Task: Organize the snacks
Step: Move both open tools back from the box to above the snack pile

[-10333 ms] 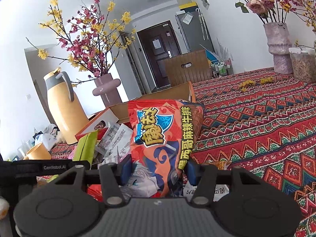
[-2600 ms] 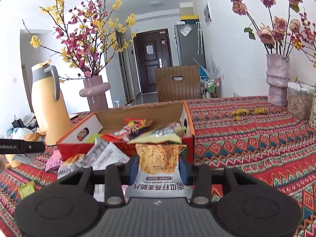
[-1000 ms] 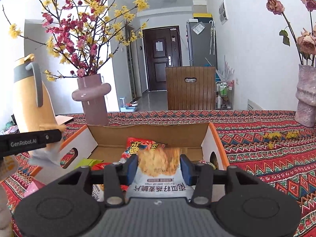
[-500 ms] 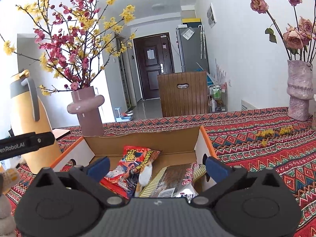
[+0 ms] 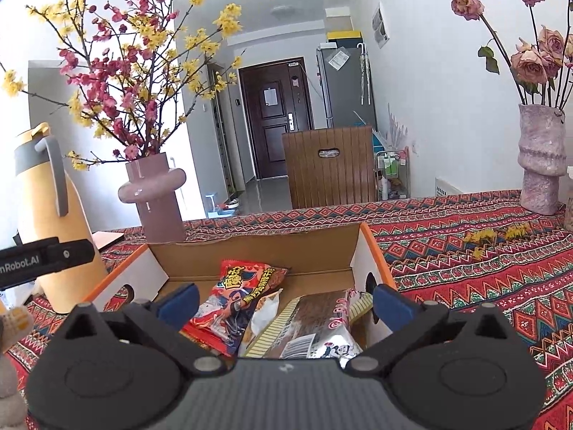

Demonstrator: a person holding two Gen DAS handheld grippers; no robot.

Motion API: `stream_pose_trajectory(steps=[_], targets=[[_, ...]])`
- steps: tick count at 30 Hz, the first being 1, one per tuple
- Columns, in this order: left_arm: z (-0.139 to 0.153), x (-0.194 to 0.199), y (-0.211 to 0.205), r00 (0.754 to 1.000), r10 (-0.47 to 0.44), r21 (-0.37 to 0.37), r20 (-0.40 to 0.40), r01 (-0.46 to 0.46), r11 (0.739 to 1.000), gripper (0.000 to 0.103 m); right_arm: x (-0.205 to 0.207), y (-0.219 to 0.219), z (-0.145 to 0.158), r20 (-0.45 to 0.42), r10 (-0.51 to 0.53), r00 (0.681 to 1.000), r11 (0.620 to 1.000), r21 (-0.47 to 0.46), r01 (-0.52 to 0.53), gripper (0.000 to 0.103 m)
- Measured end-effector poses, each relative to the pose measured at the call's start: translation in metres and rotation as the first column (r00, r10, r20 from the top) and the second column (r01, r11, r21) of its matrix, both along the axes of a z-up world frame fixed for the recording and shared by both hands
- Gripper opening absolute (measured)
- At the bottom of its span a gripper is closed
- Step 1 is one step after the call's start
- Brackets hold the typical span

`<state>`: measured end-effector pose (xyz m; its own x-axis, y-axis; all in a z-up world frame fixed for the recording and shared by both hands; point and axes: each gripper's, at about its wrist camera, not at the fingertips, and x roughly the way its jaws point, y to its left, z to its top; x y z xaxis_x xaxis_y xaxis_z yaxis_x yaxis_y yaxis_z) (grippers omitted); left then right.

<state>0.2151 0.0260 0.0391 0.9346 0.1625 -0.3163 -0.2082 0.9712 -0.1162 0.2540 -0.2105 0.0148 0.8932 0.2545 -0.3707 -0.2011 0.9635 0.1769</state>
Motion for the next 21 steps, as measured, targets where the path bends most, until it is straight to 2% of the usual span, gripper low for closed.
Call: stream_pose_trajectory(steps=[10,16,21], targets=[[0.028,-0.04,0.002,0.999,-0.008,-0.008,0.031,0.008,1.0,0.103,-0.037,-0.003,0.03,0.087,0.026,0.996,1.0,-0.006,-0.026,0.103],[0.025,-0.064,0.005,1.0,-0.023,-0.001,0.012,0.023,1.0,0.103,-0.059,-0.01,0.031,0.083,0.018,0.996,1.0,-0.001,-0.018,0.103],[0.009,-0.082,0.008,0.999,-0.022,0.014,-0.032,0.022,1.0,0.103,-0.078,-0.016,0.026,0.068,0.013,0.998,1.0,0.01,-0.014,0.103]])
